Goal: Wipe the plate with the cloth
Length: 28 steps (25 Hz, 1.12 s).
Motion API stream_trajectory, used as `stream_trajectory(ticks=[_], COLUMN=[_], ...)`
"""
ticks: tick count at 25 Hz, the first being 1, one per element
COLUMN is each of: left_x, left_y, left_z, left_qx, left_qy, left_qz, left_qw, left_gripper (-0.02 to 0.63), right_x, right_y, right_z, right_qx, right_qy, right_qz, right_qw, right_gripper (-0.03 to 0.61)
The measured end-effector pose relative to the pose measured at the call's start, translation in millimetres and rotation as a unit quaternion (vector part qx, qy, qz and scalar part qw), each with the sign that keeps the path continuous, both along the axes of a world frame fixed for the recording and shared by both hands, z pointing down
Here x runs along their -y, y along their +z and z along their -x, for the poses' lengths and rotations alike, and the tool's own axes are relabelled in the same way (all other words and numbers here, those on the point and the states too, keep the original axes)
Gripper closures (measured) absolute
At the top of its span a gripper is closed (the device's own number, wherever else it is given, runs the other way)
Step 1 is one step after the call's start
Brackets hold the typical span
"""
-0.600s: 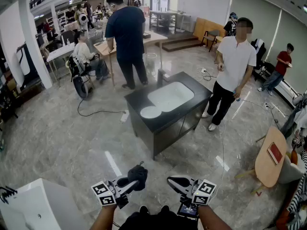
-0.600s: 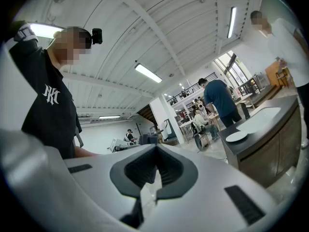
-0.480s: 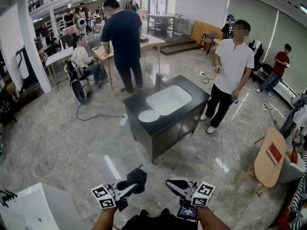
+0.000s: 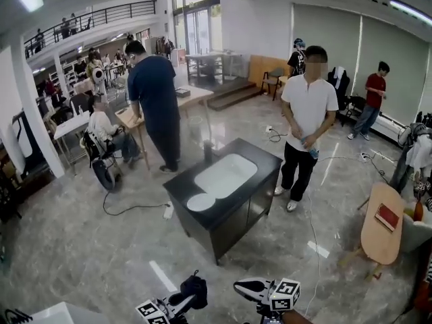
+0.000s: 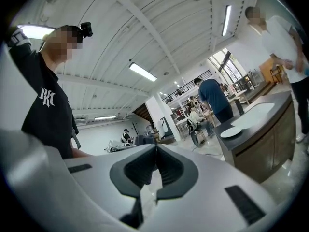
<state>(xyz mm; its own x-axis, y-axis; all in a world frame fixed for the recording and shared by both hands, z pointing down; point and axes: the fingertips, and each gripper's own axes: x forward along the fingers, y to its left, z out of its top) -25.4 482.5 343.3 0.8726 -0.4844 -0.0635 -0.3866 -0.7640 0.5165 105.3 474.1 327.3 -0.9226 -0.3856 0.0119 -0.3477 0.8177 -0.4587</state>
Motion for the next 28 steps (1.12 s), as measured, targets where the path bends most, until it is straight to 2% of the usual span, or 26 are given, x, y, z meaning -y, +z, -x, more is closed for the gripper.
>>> stream_trajectory(ticks=[4,9,14,20,24,28], left_x=[4,18,17,13,27,12], left_y=[-3,-15,-20,-23,-31,-21], left_z=[-7,-21,-28,-21,-19,-2], left_qx=[0.0,0.0,0.005,-0.001,0.0,0.0], left_qy=[0.013,0.028,0.033,0.016,0.025,-0.003], left_qz=[0.005,-0.009,-0.013,-0.027,-0.054,-0.025], left_qw=[0.9999,0.9996,0.9993,0.9995,0.9983,0.9997], left_gripper=[0.561,0.56,0.56,0.56,0.56,0.561], right_x=[-1,7,10,4,23,22], right_y=[-6,-6,-11,-14,-23,-19], right_z=[-10,-30,-41,-31,-17,-2], right_qx=[0.013,0.04,0.049,0.048,0.04,0.03], right_qy=[0.009,0.039,0.046,0.032,0.03,0.019], right_qz=[-0.004,0.004,-0.003,-0.008,-0.036,-0.017], right_qw=[1.0,0.998,0.998,0.998,0.998,0.999], right_gripper=[0.574,0.574,0.574,0.574,0.574,0.574])
